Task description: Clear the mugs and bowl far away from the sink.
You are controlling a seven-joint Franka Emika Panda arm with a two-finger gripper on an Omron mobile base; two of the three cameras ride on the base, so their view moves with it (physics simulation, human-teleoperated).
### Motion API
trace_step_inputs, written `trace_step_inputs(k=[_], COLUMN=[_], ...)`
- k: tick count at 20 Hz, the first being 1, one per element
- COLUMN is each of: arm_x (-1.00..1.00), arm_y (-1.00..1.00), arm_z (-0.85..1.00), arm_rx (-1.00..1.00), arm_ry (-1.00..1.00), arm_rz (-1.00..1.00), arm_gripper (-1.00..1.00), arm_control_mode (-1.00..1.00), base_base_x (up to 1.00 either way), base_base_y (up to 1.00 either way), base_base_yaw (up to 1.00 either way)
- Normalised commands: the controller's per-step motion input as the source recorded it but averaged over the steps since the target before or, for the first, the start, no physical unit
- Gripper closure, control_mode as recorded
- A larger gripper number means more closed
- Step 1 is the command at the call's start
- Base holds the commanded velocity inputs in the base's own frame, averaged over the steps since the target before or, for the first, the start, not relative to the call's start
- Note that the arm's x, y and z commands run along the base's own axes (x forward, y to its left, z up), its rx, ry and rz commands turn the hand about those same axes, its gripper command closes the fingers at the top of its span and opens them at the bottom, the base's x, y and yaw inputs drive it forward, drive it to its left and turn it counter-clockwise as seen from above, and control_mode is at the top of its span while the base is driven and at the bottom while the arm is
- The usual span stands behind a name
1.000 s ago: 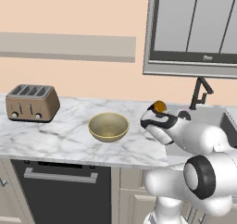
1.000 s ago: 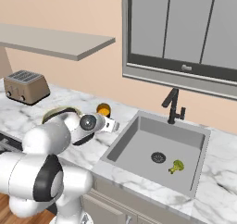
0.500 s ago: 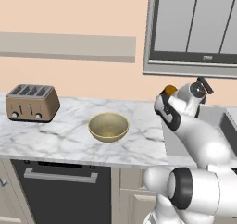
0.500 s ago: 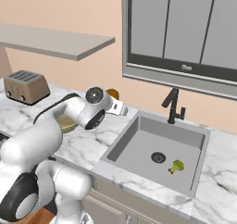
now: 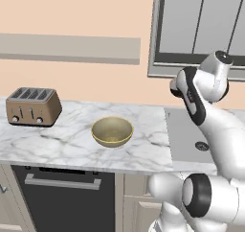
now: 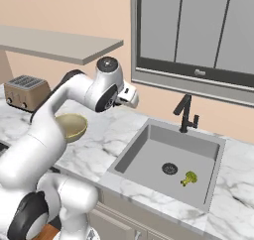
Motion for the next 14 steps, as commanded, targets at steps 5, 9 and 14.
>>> trace_step_inputs(k=[5,9,14], arm_x=[-0.83,-0.52,-0.25], arm_y=[0.25,0.24,0.21], arm_z=[0.03,0.18,0.26], arm_rx=[-0.09,-0.09,0.0], arm_ry=[-0.13,-0.04,0.08], arm_rz=[0.07,0.02,0.0], arm_gripper=[1.0,1.0,1.0], arm_control_mode=[-1.0,-1.0,-1.0], base_base_x=[0.0,0.0,0.0], base_base_y=[0.0,0.0,0.0], base_base_yaw=[0.0,0.0,0.0])
